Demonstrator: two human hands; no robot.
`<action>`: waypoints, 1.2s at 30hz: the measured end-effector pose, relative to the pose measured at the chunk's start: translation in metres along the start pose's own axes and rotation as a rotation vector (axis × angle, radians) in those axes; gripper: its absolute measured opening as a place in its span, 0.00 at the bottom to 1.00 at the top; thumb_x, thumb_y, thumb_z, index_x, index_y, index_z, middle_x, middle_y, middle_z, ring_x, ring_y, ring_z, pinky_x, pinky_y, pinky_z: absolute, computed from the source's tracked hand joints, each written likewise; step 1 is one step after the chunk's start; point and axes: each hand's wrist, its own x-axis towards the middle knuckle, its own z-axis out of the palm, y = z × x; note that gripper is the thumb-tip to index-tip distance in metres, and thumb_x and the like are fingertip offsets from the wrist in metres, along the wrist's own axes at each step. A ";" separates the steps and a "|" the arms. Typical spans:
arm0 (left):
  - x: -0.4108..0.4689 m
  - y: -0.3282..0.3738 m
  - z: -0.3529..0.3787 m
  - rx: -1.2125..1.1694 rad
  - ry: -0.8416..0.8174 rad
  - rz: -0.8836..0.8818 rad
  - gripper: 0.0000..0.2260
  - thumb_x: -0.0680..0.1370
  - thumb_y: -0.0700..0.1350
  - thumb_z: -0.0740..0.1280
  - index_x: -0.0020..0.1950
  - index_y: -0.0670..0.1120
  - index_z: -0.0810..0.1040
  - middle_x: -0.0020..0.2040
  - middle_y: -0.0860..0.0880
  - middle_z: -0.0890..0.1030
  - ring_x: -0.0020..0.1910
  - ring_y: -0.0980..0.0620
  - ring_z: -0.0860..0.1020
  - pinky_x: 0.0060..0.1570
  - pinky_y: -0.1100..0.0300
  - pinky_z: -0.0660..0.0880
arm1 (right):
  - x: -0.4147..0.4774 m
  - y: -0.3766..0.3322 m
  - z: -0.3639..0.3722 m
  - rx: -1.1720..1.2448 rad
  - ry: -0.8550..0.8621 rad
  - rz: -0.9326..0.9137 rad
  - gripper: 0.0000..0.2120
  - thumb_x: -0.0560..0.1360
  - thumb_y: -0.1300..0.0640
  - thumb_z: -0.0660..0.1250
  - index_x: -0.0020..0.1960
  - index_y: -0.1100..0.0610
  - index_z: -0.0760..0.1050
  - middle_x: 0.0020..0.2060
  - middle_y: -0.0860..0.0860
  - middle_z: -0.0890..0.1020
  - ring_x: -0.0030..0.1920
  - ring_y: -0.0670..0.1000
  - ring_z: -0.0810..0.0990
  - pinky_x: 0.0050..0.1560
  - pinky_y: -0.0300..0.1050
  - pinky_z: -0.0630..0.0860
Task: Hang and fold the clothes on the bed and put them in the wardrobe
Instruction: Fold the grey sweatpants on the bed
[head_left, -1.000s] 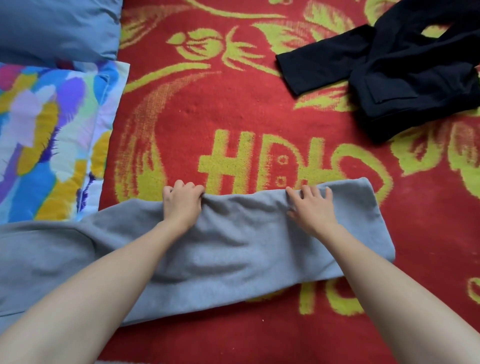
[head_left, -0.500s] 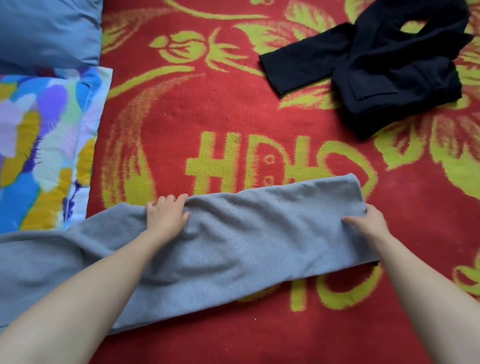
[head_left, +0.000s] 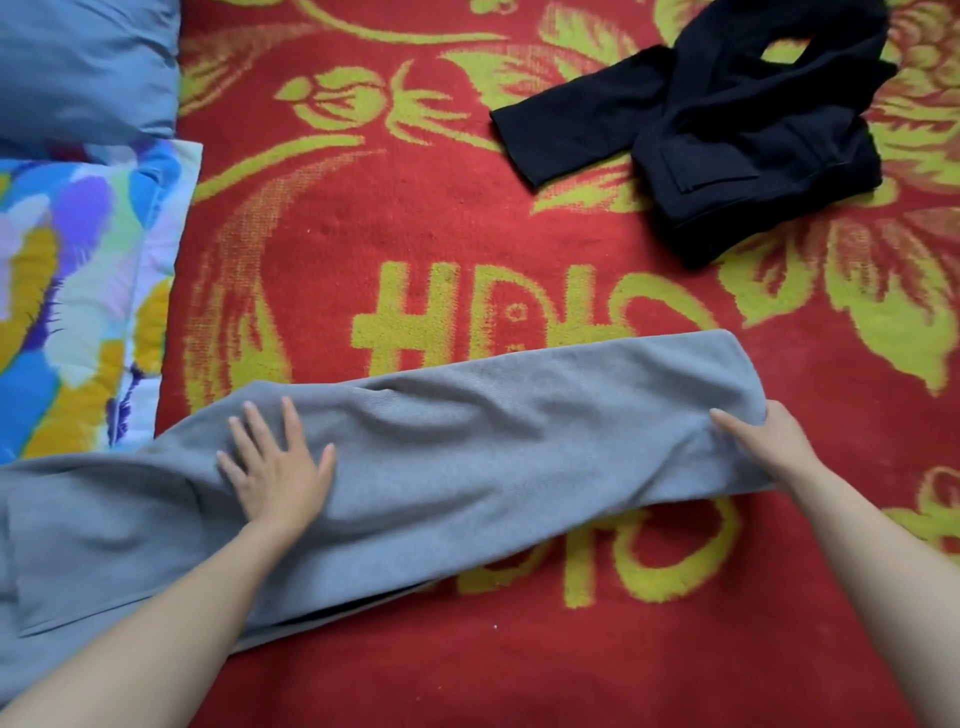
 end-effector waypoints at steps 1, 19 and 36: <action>0.005 -0.008 0.001 0.034 -0.066 -0.021 0.34 0.78 0.60 0.57 0.78 0.51 0.45 0.77 0.40 0.43 0.75 0.40 0.43 0.70 0.37 0.49 | -0.004 -0.001 0.001 0.050 -0.028 -0.021 0.11 0.74 0.60 0.70 0.50 0.67 0.76 0.43 0.57 0.79 0.42 0.53 0.76 0.41 0.43 0.72; -0.050 0.052 0.015 0.178 -0.169 0.485 0.32 0.78 0.59 0.55 0.76 0.57 0.40 0.76 0.41 0.35 0.75 0.42 0.37 0.71 0.43 0.45 | -0.031 -0.017 -0.001 0.047 0.000 0.006 0.07 0.69 0.68 0.61 0.34 0.61 0.69 0.29 0.53 0.71 0.34 0.52 0.70 0.30 0.46 0.64; -0.031 0.044 -0.037 -1.825 -0.811 -0.428 0.34 0.73 0.70 0.52 0.45 0.43 0.83 0.44 0.40 0.84 0.43 0.42 0.82 0.43 0.48 0.77 | -0.204 -0.123 0.150 -0.171 -0.575 -0.527 0.28 0.80 0.46 0.55 0.77 0.47 0.50 0.75 0.47 0.58 0.74 0.49 0.56 0.70 0.51 0.55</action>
